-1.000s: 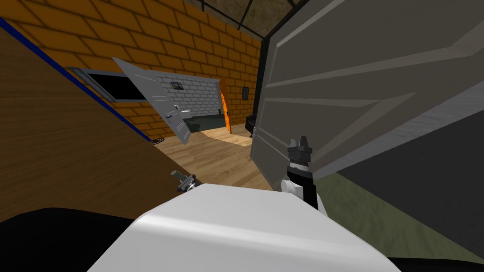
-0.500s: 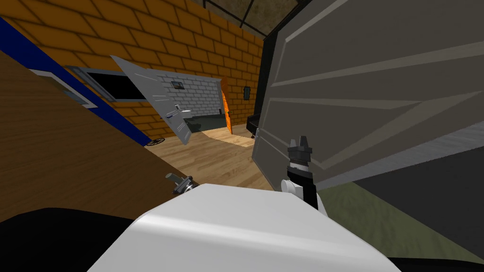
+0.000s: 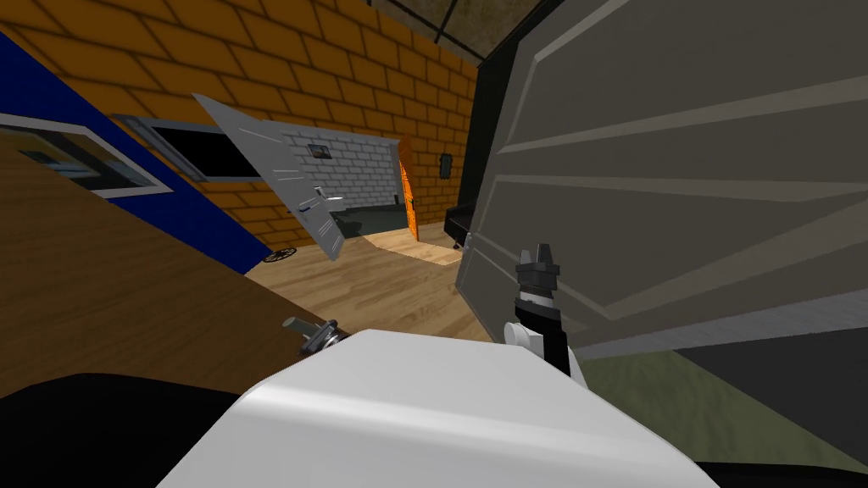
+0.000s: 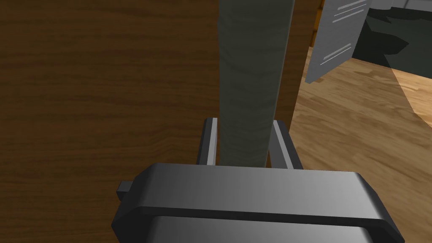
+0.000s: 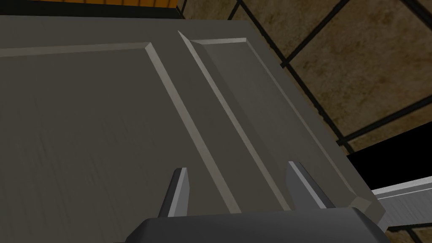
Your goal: Push the door open
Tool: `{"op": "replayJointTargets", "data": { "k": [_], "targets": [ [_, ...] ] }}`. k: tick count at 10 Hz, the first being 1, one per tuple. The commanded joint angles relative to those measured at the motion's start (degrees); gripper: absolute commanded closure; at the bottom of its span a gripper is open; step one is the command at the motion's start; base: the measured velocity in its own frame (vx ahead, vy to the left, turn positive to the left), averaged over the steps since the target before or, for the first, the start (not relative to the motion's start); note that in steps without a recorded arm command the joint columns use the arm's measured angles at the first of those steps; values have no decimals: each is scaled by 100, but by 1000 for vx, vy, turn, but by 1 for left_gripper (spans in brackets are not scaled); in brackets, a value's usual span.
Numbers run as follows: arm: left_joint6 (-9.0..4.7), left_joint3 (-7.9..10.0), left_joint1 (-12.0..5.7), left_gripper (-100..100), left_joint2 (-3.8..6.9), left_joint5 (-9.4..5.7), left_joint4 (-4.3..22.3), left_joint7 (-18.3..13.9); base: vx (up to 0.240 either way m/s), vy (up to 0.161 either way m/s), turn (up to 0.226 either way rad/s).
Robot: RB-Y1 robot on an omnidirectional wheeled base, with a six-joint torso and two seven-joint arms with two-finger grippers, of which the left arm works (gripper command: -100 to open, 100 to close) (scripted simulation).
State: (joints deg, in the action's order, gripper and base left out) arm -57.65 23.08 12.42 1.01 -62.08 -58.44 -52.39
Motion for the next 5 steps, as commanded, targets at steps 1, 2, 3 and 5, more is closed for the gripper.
{"op": "replayJointTargets", "data": {
  "k": [1, 2, 3, 5],
  "targets": [
    [-93, 218, -22, 100, 2, -7, 29, 36, 96, 92, 33],
    [-93, 311, -36, 100, -17, -9, 42, 37, 104, 98, 32],
    [-94, 400, -49, 100, -38, -12, 55, 37, 115, 92, 29],
    [-94, 571, -75, 100, -81, -16, 80, 38, 93, 92, 36]
  ]
}}
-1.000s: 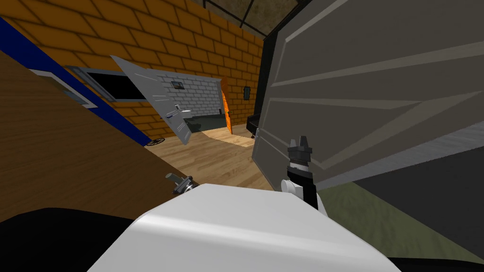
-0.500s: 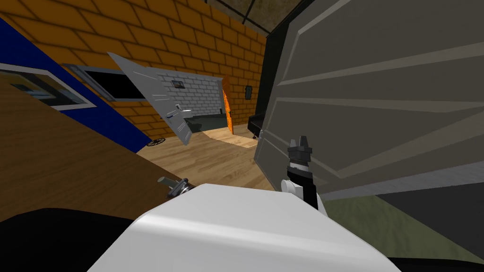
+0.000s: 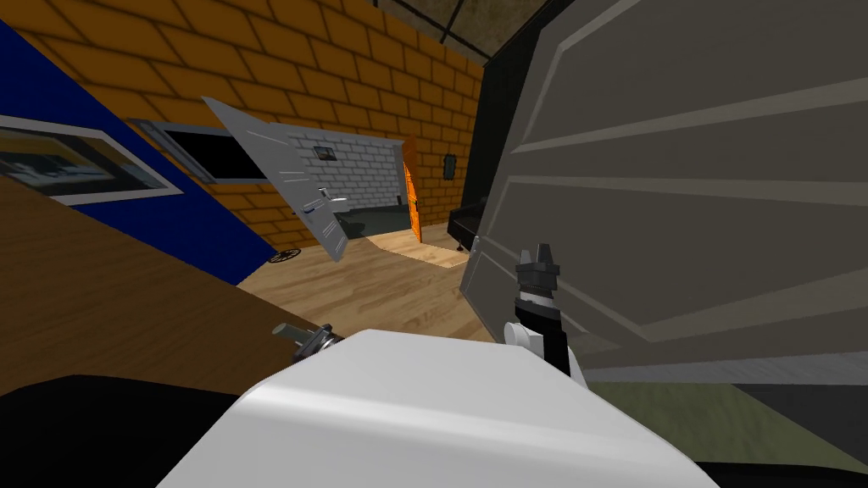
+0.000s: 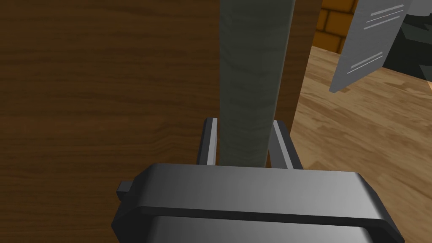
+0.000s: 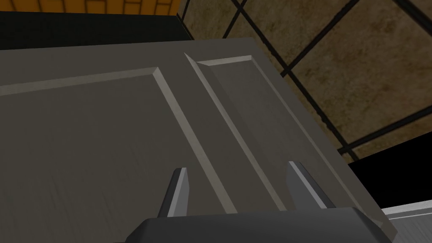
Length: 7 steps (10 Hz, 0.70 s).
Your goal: Push the door open
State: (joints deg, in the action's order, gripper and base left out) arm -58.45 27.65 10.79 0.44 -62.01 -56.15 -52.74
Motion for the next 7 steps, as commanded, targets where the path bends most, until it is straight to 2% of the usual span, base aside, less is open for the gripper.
{"op": "replayJointTargets", "data": {
  "k": [1, 5, 7],
  "targets": [
    [-15, 195, 76, 100, -47, -25, -138, 74, 85, 97, 12],
    [-16, 519, 27, 100, -159, -34, -91, 76, 116, 99, 38],
    [-16, 673, 4, 100, -228, -38, -69, 77, 134, 151, 41]
  ]
}}
